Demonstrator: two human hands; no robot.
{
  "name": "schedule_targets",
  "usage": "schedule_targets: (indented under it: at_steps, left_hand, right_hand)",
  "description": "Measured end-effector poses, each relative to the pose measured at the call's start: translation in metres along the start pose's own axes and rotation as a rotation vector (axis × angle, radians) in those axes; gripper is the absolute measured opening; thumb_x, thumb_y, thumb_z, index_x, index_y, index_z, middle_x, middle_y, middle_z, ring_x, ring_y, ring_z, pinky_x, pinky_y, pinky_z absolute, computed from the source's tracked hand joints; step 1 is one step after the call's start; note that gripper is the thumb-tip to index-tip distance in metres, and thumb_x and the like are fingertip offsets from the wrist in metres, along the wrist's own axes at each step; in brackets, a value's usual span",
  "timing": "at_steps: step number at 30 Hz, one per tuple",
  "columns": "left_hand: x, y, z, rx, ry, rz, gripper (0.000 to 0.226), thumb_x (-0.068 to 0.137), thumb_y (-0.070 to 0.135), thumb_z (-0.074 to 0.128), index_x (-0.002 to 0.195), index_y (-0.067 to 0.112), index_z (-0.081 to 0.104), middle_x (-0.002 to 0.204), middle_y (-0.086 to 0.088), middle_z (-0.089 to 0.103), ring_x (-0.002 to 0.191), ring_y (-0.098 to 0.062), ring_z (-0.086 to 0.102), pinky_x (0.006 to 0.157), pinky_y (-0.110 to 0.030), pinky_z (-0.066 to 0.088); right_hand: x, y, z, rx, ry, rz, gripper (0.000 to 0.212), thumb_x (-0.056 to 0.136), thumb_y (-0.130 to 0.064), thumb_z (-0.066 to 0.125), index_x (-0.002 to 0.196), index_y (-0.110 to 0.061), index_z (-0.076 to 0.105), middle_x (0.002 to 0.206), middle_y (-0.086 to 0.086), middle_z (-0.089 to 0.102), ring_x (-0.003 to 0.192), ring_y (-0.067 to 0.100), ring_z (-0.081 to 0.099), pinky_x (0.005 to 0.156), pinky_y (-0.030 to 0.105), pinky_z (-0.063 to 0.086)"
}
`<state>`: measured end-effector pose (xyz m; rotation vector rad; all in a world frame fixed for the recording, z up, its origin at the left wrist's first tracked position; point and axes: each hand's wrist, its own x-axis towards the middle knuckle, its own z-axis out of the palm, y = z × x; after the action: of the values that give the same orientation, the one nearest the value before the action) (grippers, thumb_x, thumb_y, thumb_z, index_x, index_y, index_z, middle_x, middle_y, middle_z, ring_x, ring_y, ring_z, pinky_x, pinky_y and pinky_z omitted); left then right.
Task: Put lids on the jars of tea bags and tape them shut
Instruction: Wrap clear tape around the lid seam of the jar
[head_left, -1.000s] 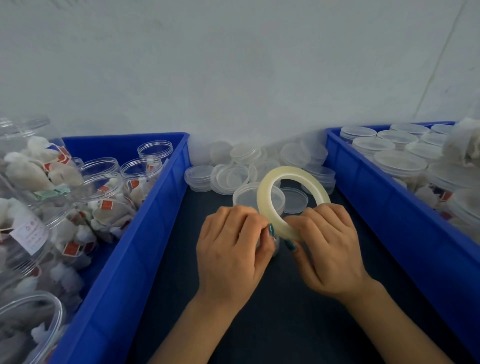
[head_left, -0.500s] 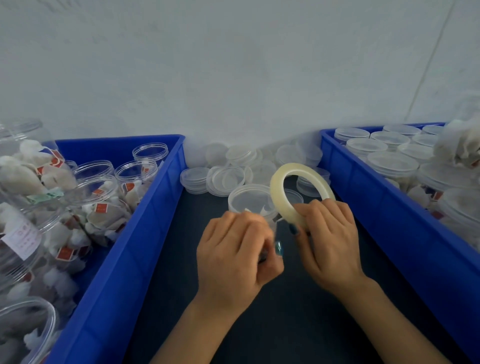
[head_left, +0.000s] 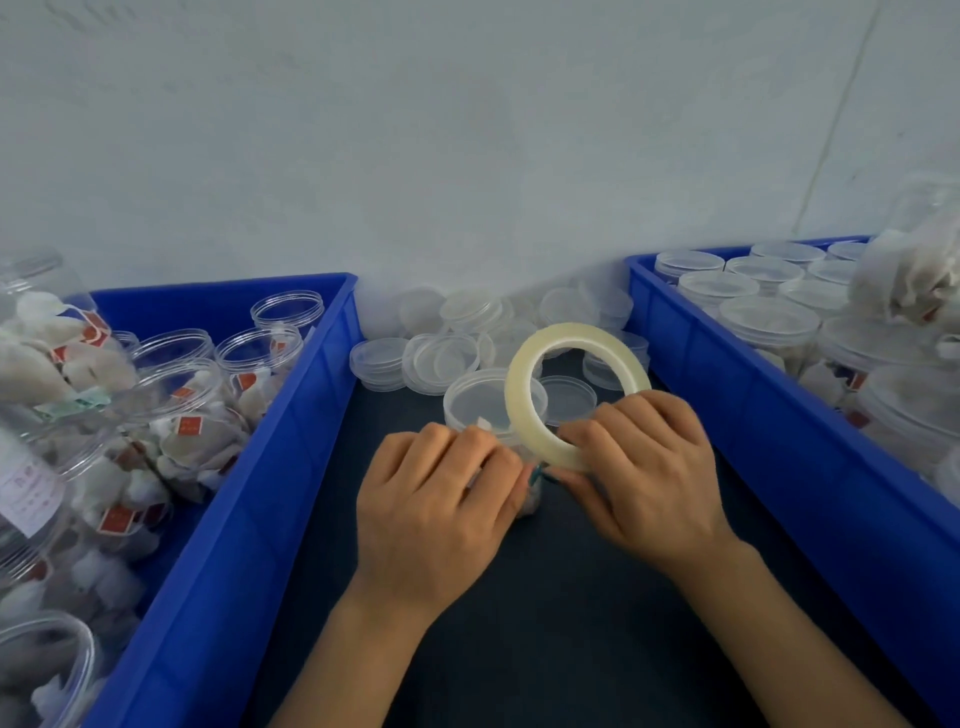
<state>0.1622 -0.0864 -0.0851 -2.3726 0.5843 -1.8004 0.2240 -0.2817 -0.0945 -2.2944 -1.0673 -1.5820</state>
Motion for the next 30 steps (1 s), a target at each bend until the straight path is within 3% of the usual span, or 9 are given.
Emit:
schedule_targets:
  at_steps: [7, 15, 30]
  left_hand:
    - [0.001, -0.007, 0.000, 0.026, 0.007, 0.080, 0.026, 0.098, 0.023, 0.060, 0.074, 0.015, 0.066, 0.077, -0.001, 0.066, 0.077, -0.017, 0.046, 0.068, -0.031, 0.035]
    - [-0.008, -0.022, -0.002, 0.009, -0.111, 0.045, 0.027, 0.100, 0.023, 0.054, 0.078, 0.012, 0.066, 0.080, -0.004, 0.065, 0.076, -0.020, 0.051, 0.069, -0.032, 0.035]
    - [-0.018, -0.036, 0.003, -0.009, -0.254, -0.102, 0.023, 0.096, 0.022, 0.051, 0.079, 0.011, 0.063, 0.079, -0.005, 0.061, 0.072, -0.023, 0.053, 0.065, -0.036, 0.040]
  right_hand:
    - [-0.012, 0.029, 0.001, -0.104, 0.048, 0.123, 0.053, 0.101, -0.056, 0.042, 0.077, -0.014, 0.064, 0.077, 0.000, 0.061, 0.074, 0.023, 0.059, 0.086, 0.041, 0.032]
    - [-0.021, 0.044, 0.007, -0.065, -0.089, 0.386, 0.060, 0.101, -0.063, 0.030, 0.076, -0.015, 0.057, 0.078, -0.002, 0.056, 0.079, 0.023, 0.055, 0.084, 0.040, 0.028]
    - [-0.011, 0.028, 0.020, -0.056, -0.147, 0.438, 0.044, 0.096, -0.058, 0.043, 0.082, -0.019, 0.056, 0.084, -0.005, 0.056, 0.083, 0.021, 0.052, 0.082, 0.038, 0.023]
